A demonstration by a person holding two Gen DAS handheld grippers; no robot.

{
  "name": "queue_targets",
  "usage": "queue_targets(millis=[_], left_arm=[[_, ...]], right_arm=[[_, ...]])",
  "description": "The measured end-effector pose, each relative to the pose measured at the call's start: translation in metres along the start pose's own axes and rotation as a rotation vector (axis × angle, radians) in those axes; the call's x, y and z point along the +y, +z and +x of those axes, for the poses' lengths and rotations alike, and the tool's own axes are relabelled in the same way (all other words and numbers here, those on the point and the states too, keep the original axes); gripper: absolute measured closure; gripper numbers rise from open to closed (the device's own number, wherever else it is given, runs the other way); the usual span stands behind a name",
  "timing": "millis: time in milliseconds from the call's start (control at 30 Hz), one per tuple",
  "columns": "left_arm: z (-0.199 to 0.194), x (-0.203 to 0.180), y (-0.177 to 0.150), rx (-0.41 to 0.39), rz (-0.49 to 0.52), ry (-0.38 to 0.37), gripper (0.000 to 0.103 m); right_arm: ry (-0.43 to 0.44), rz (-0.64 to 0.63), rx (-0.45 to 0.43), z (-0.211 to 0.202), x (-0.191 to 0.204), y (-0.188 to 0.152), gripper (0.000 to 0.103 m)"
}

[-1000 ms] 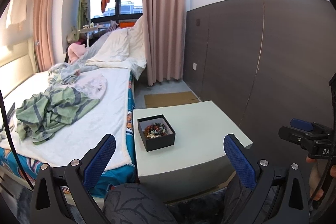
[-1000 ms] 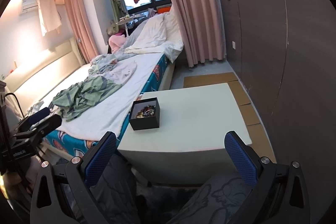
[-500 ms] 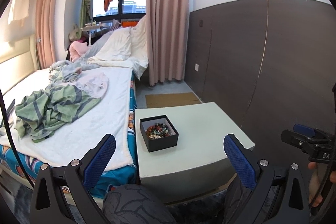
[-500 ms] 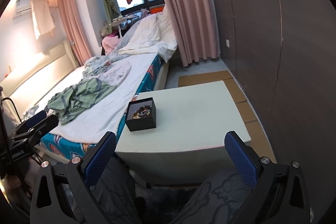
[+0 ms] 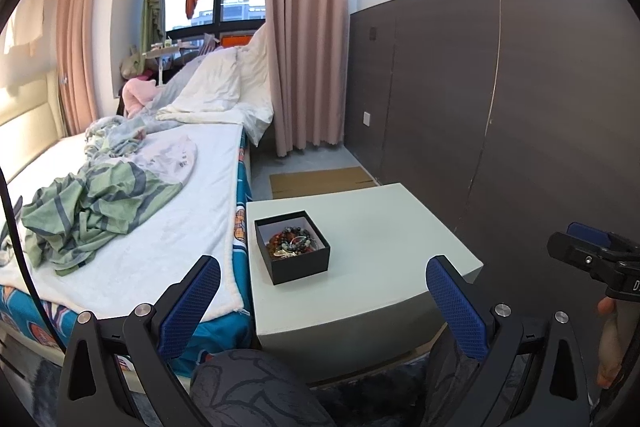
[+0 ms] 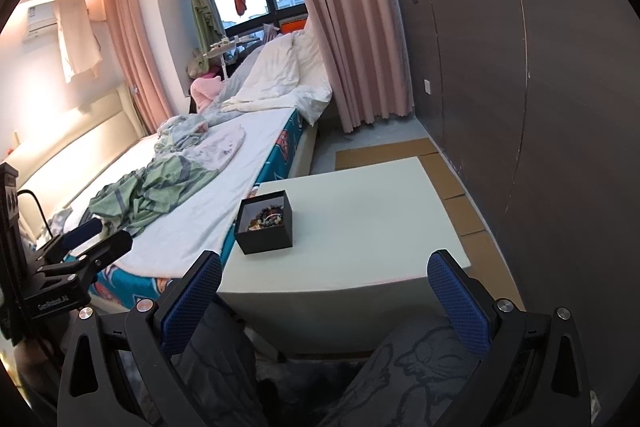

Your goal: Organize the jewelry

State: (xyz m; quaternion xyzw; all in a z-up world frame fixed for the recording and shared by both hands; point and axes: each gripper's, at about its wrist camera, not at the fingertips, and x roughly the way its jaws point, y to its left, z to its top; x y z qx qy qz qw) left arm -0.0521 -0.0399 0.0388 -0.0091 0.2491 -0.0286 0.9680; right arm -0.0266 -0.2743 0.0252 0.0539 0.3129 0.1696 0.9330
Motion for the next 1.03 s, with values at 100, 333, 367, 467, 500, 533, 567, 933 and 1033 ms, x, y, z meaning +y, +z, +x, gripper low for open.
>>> queue_targets(millis=[100,333,367,467,500,533,567,933,1033], left_arm=[[0.000,-0.001,0.000,0.001,-0.003,-0.003,0.001],[0.001,-0.001,0.000,0.001,-0.003,-0.003,0.001],[0.001,-0.001,0.000,0.002,-0.003,-0.005,0.001],[0.001,-0.001,0.000,0.001,-0.008,-0.009,0.000],[0.002,-0.002,0.000,0.000,-0.008,-0.011,0.001],[0.002,-0.002,0.000,-0.002,-0.007,-0.011,0.001],[0.003,-0.003,0.000,-0.005,-0.004,-0.008,0.001],[0.015,-0.011,0.002,0.008,-0.003,-0.027,0.001],[0.021,-0.011,0.003,0.015,-0.001,-0.027,0.001]], right_arm=[[0.001,0.000,0.000,0.000,0.001,0.000,0.000],[0.006,-0.001,0.000,-0.002,0.002,0.000,0.000],[0.006,0.000,0.001,-0.002,0.002,0.000,0.000],[0.006,0.002,0.006,-0.003,0.001,-0.001,0.000],[0.006,0.004,0.008,-0.003,0.001,-0.001,0.000],[0.007,0.006,0.011,-0.003,-0.001,-0.002,0.000],[0.009,0.010,0.015,-0.003,-0.002,-0.002,0.000],[-0.024,0.055,0.034,-0.001,-0.021,-0.007,0.000],[-0.026,0.065,0.041,0.004,-0.024,-0.007,0.000]])
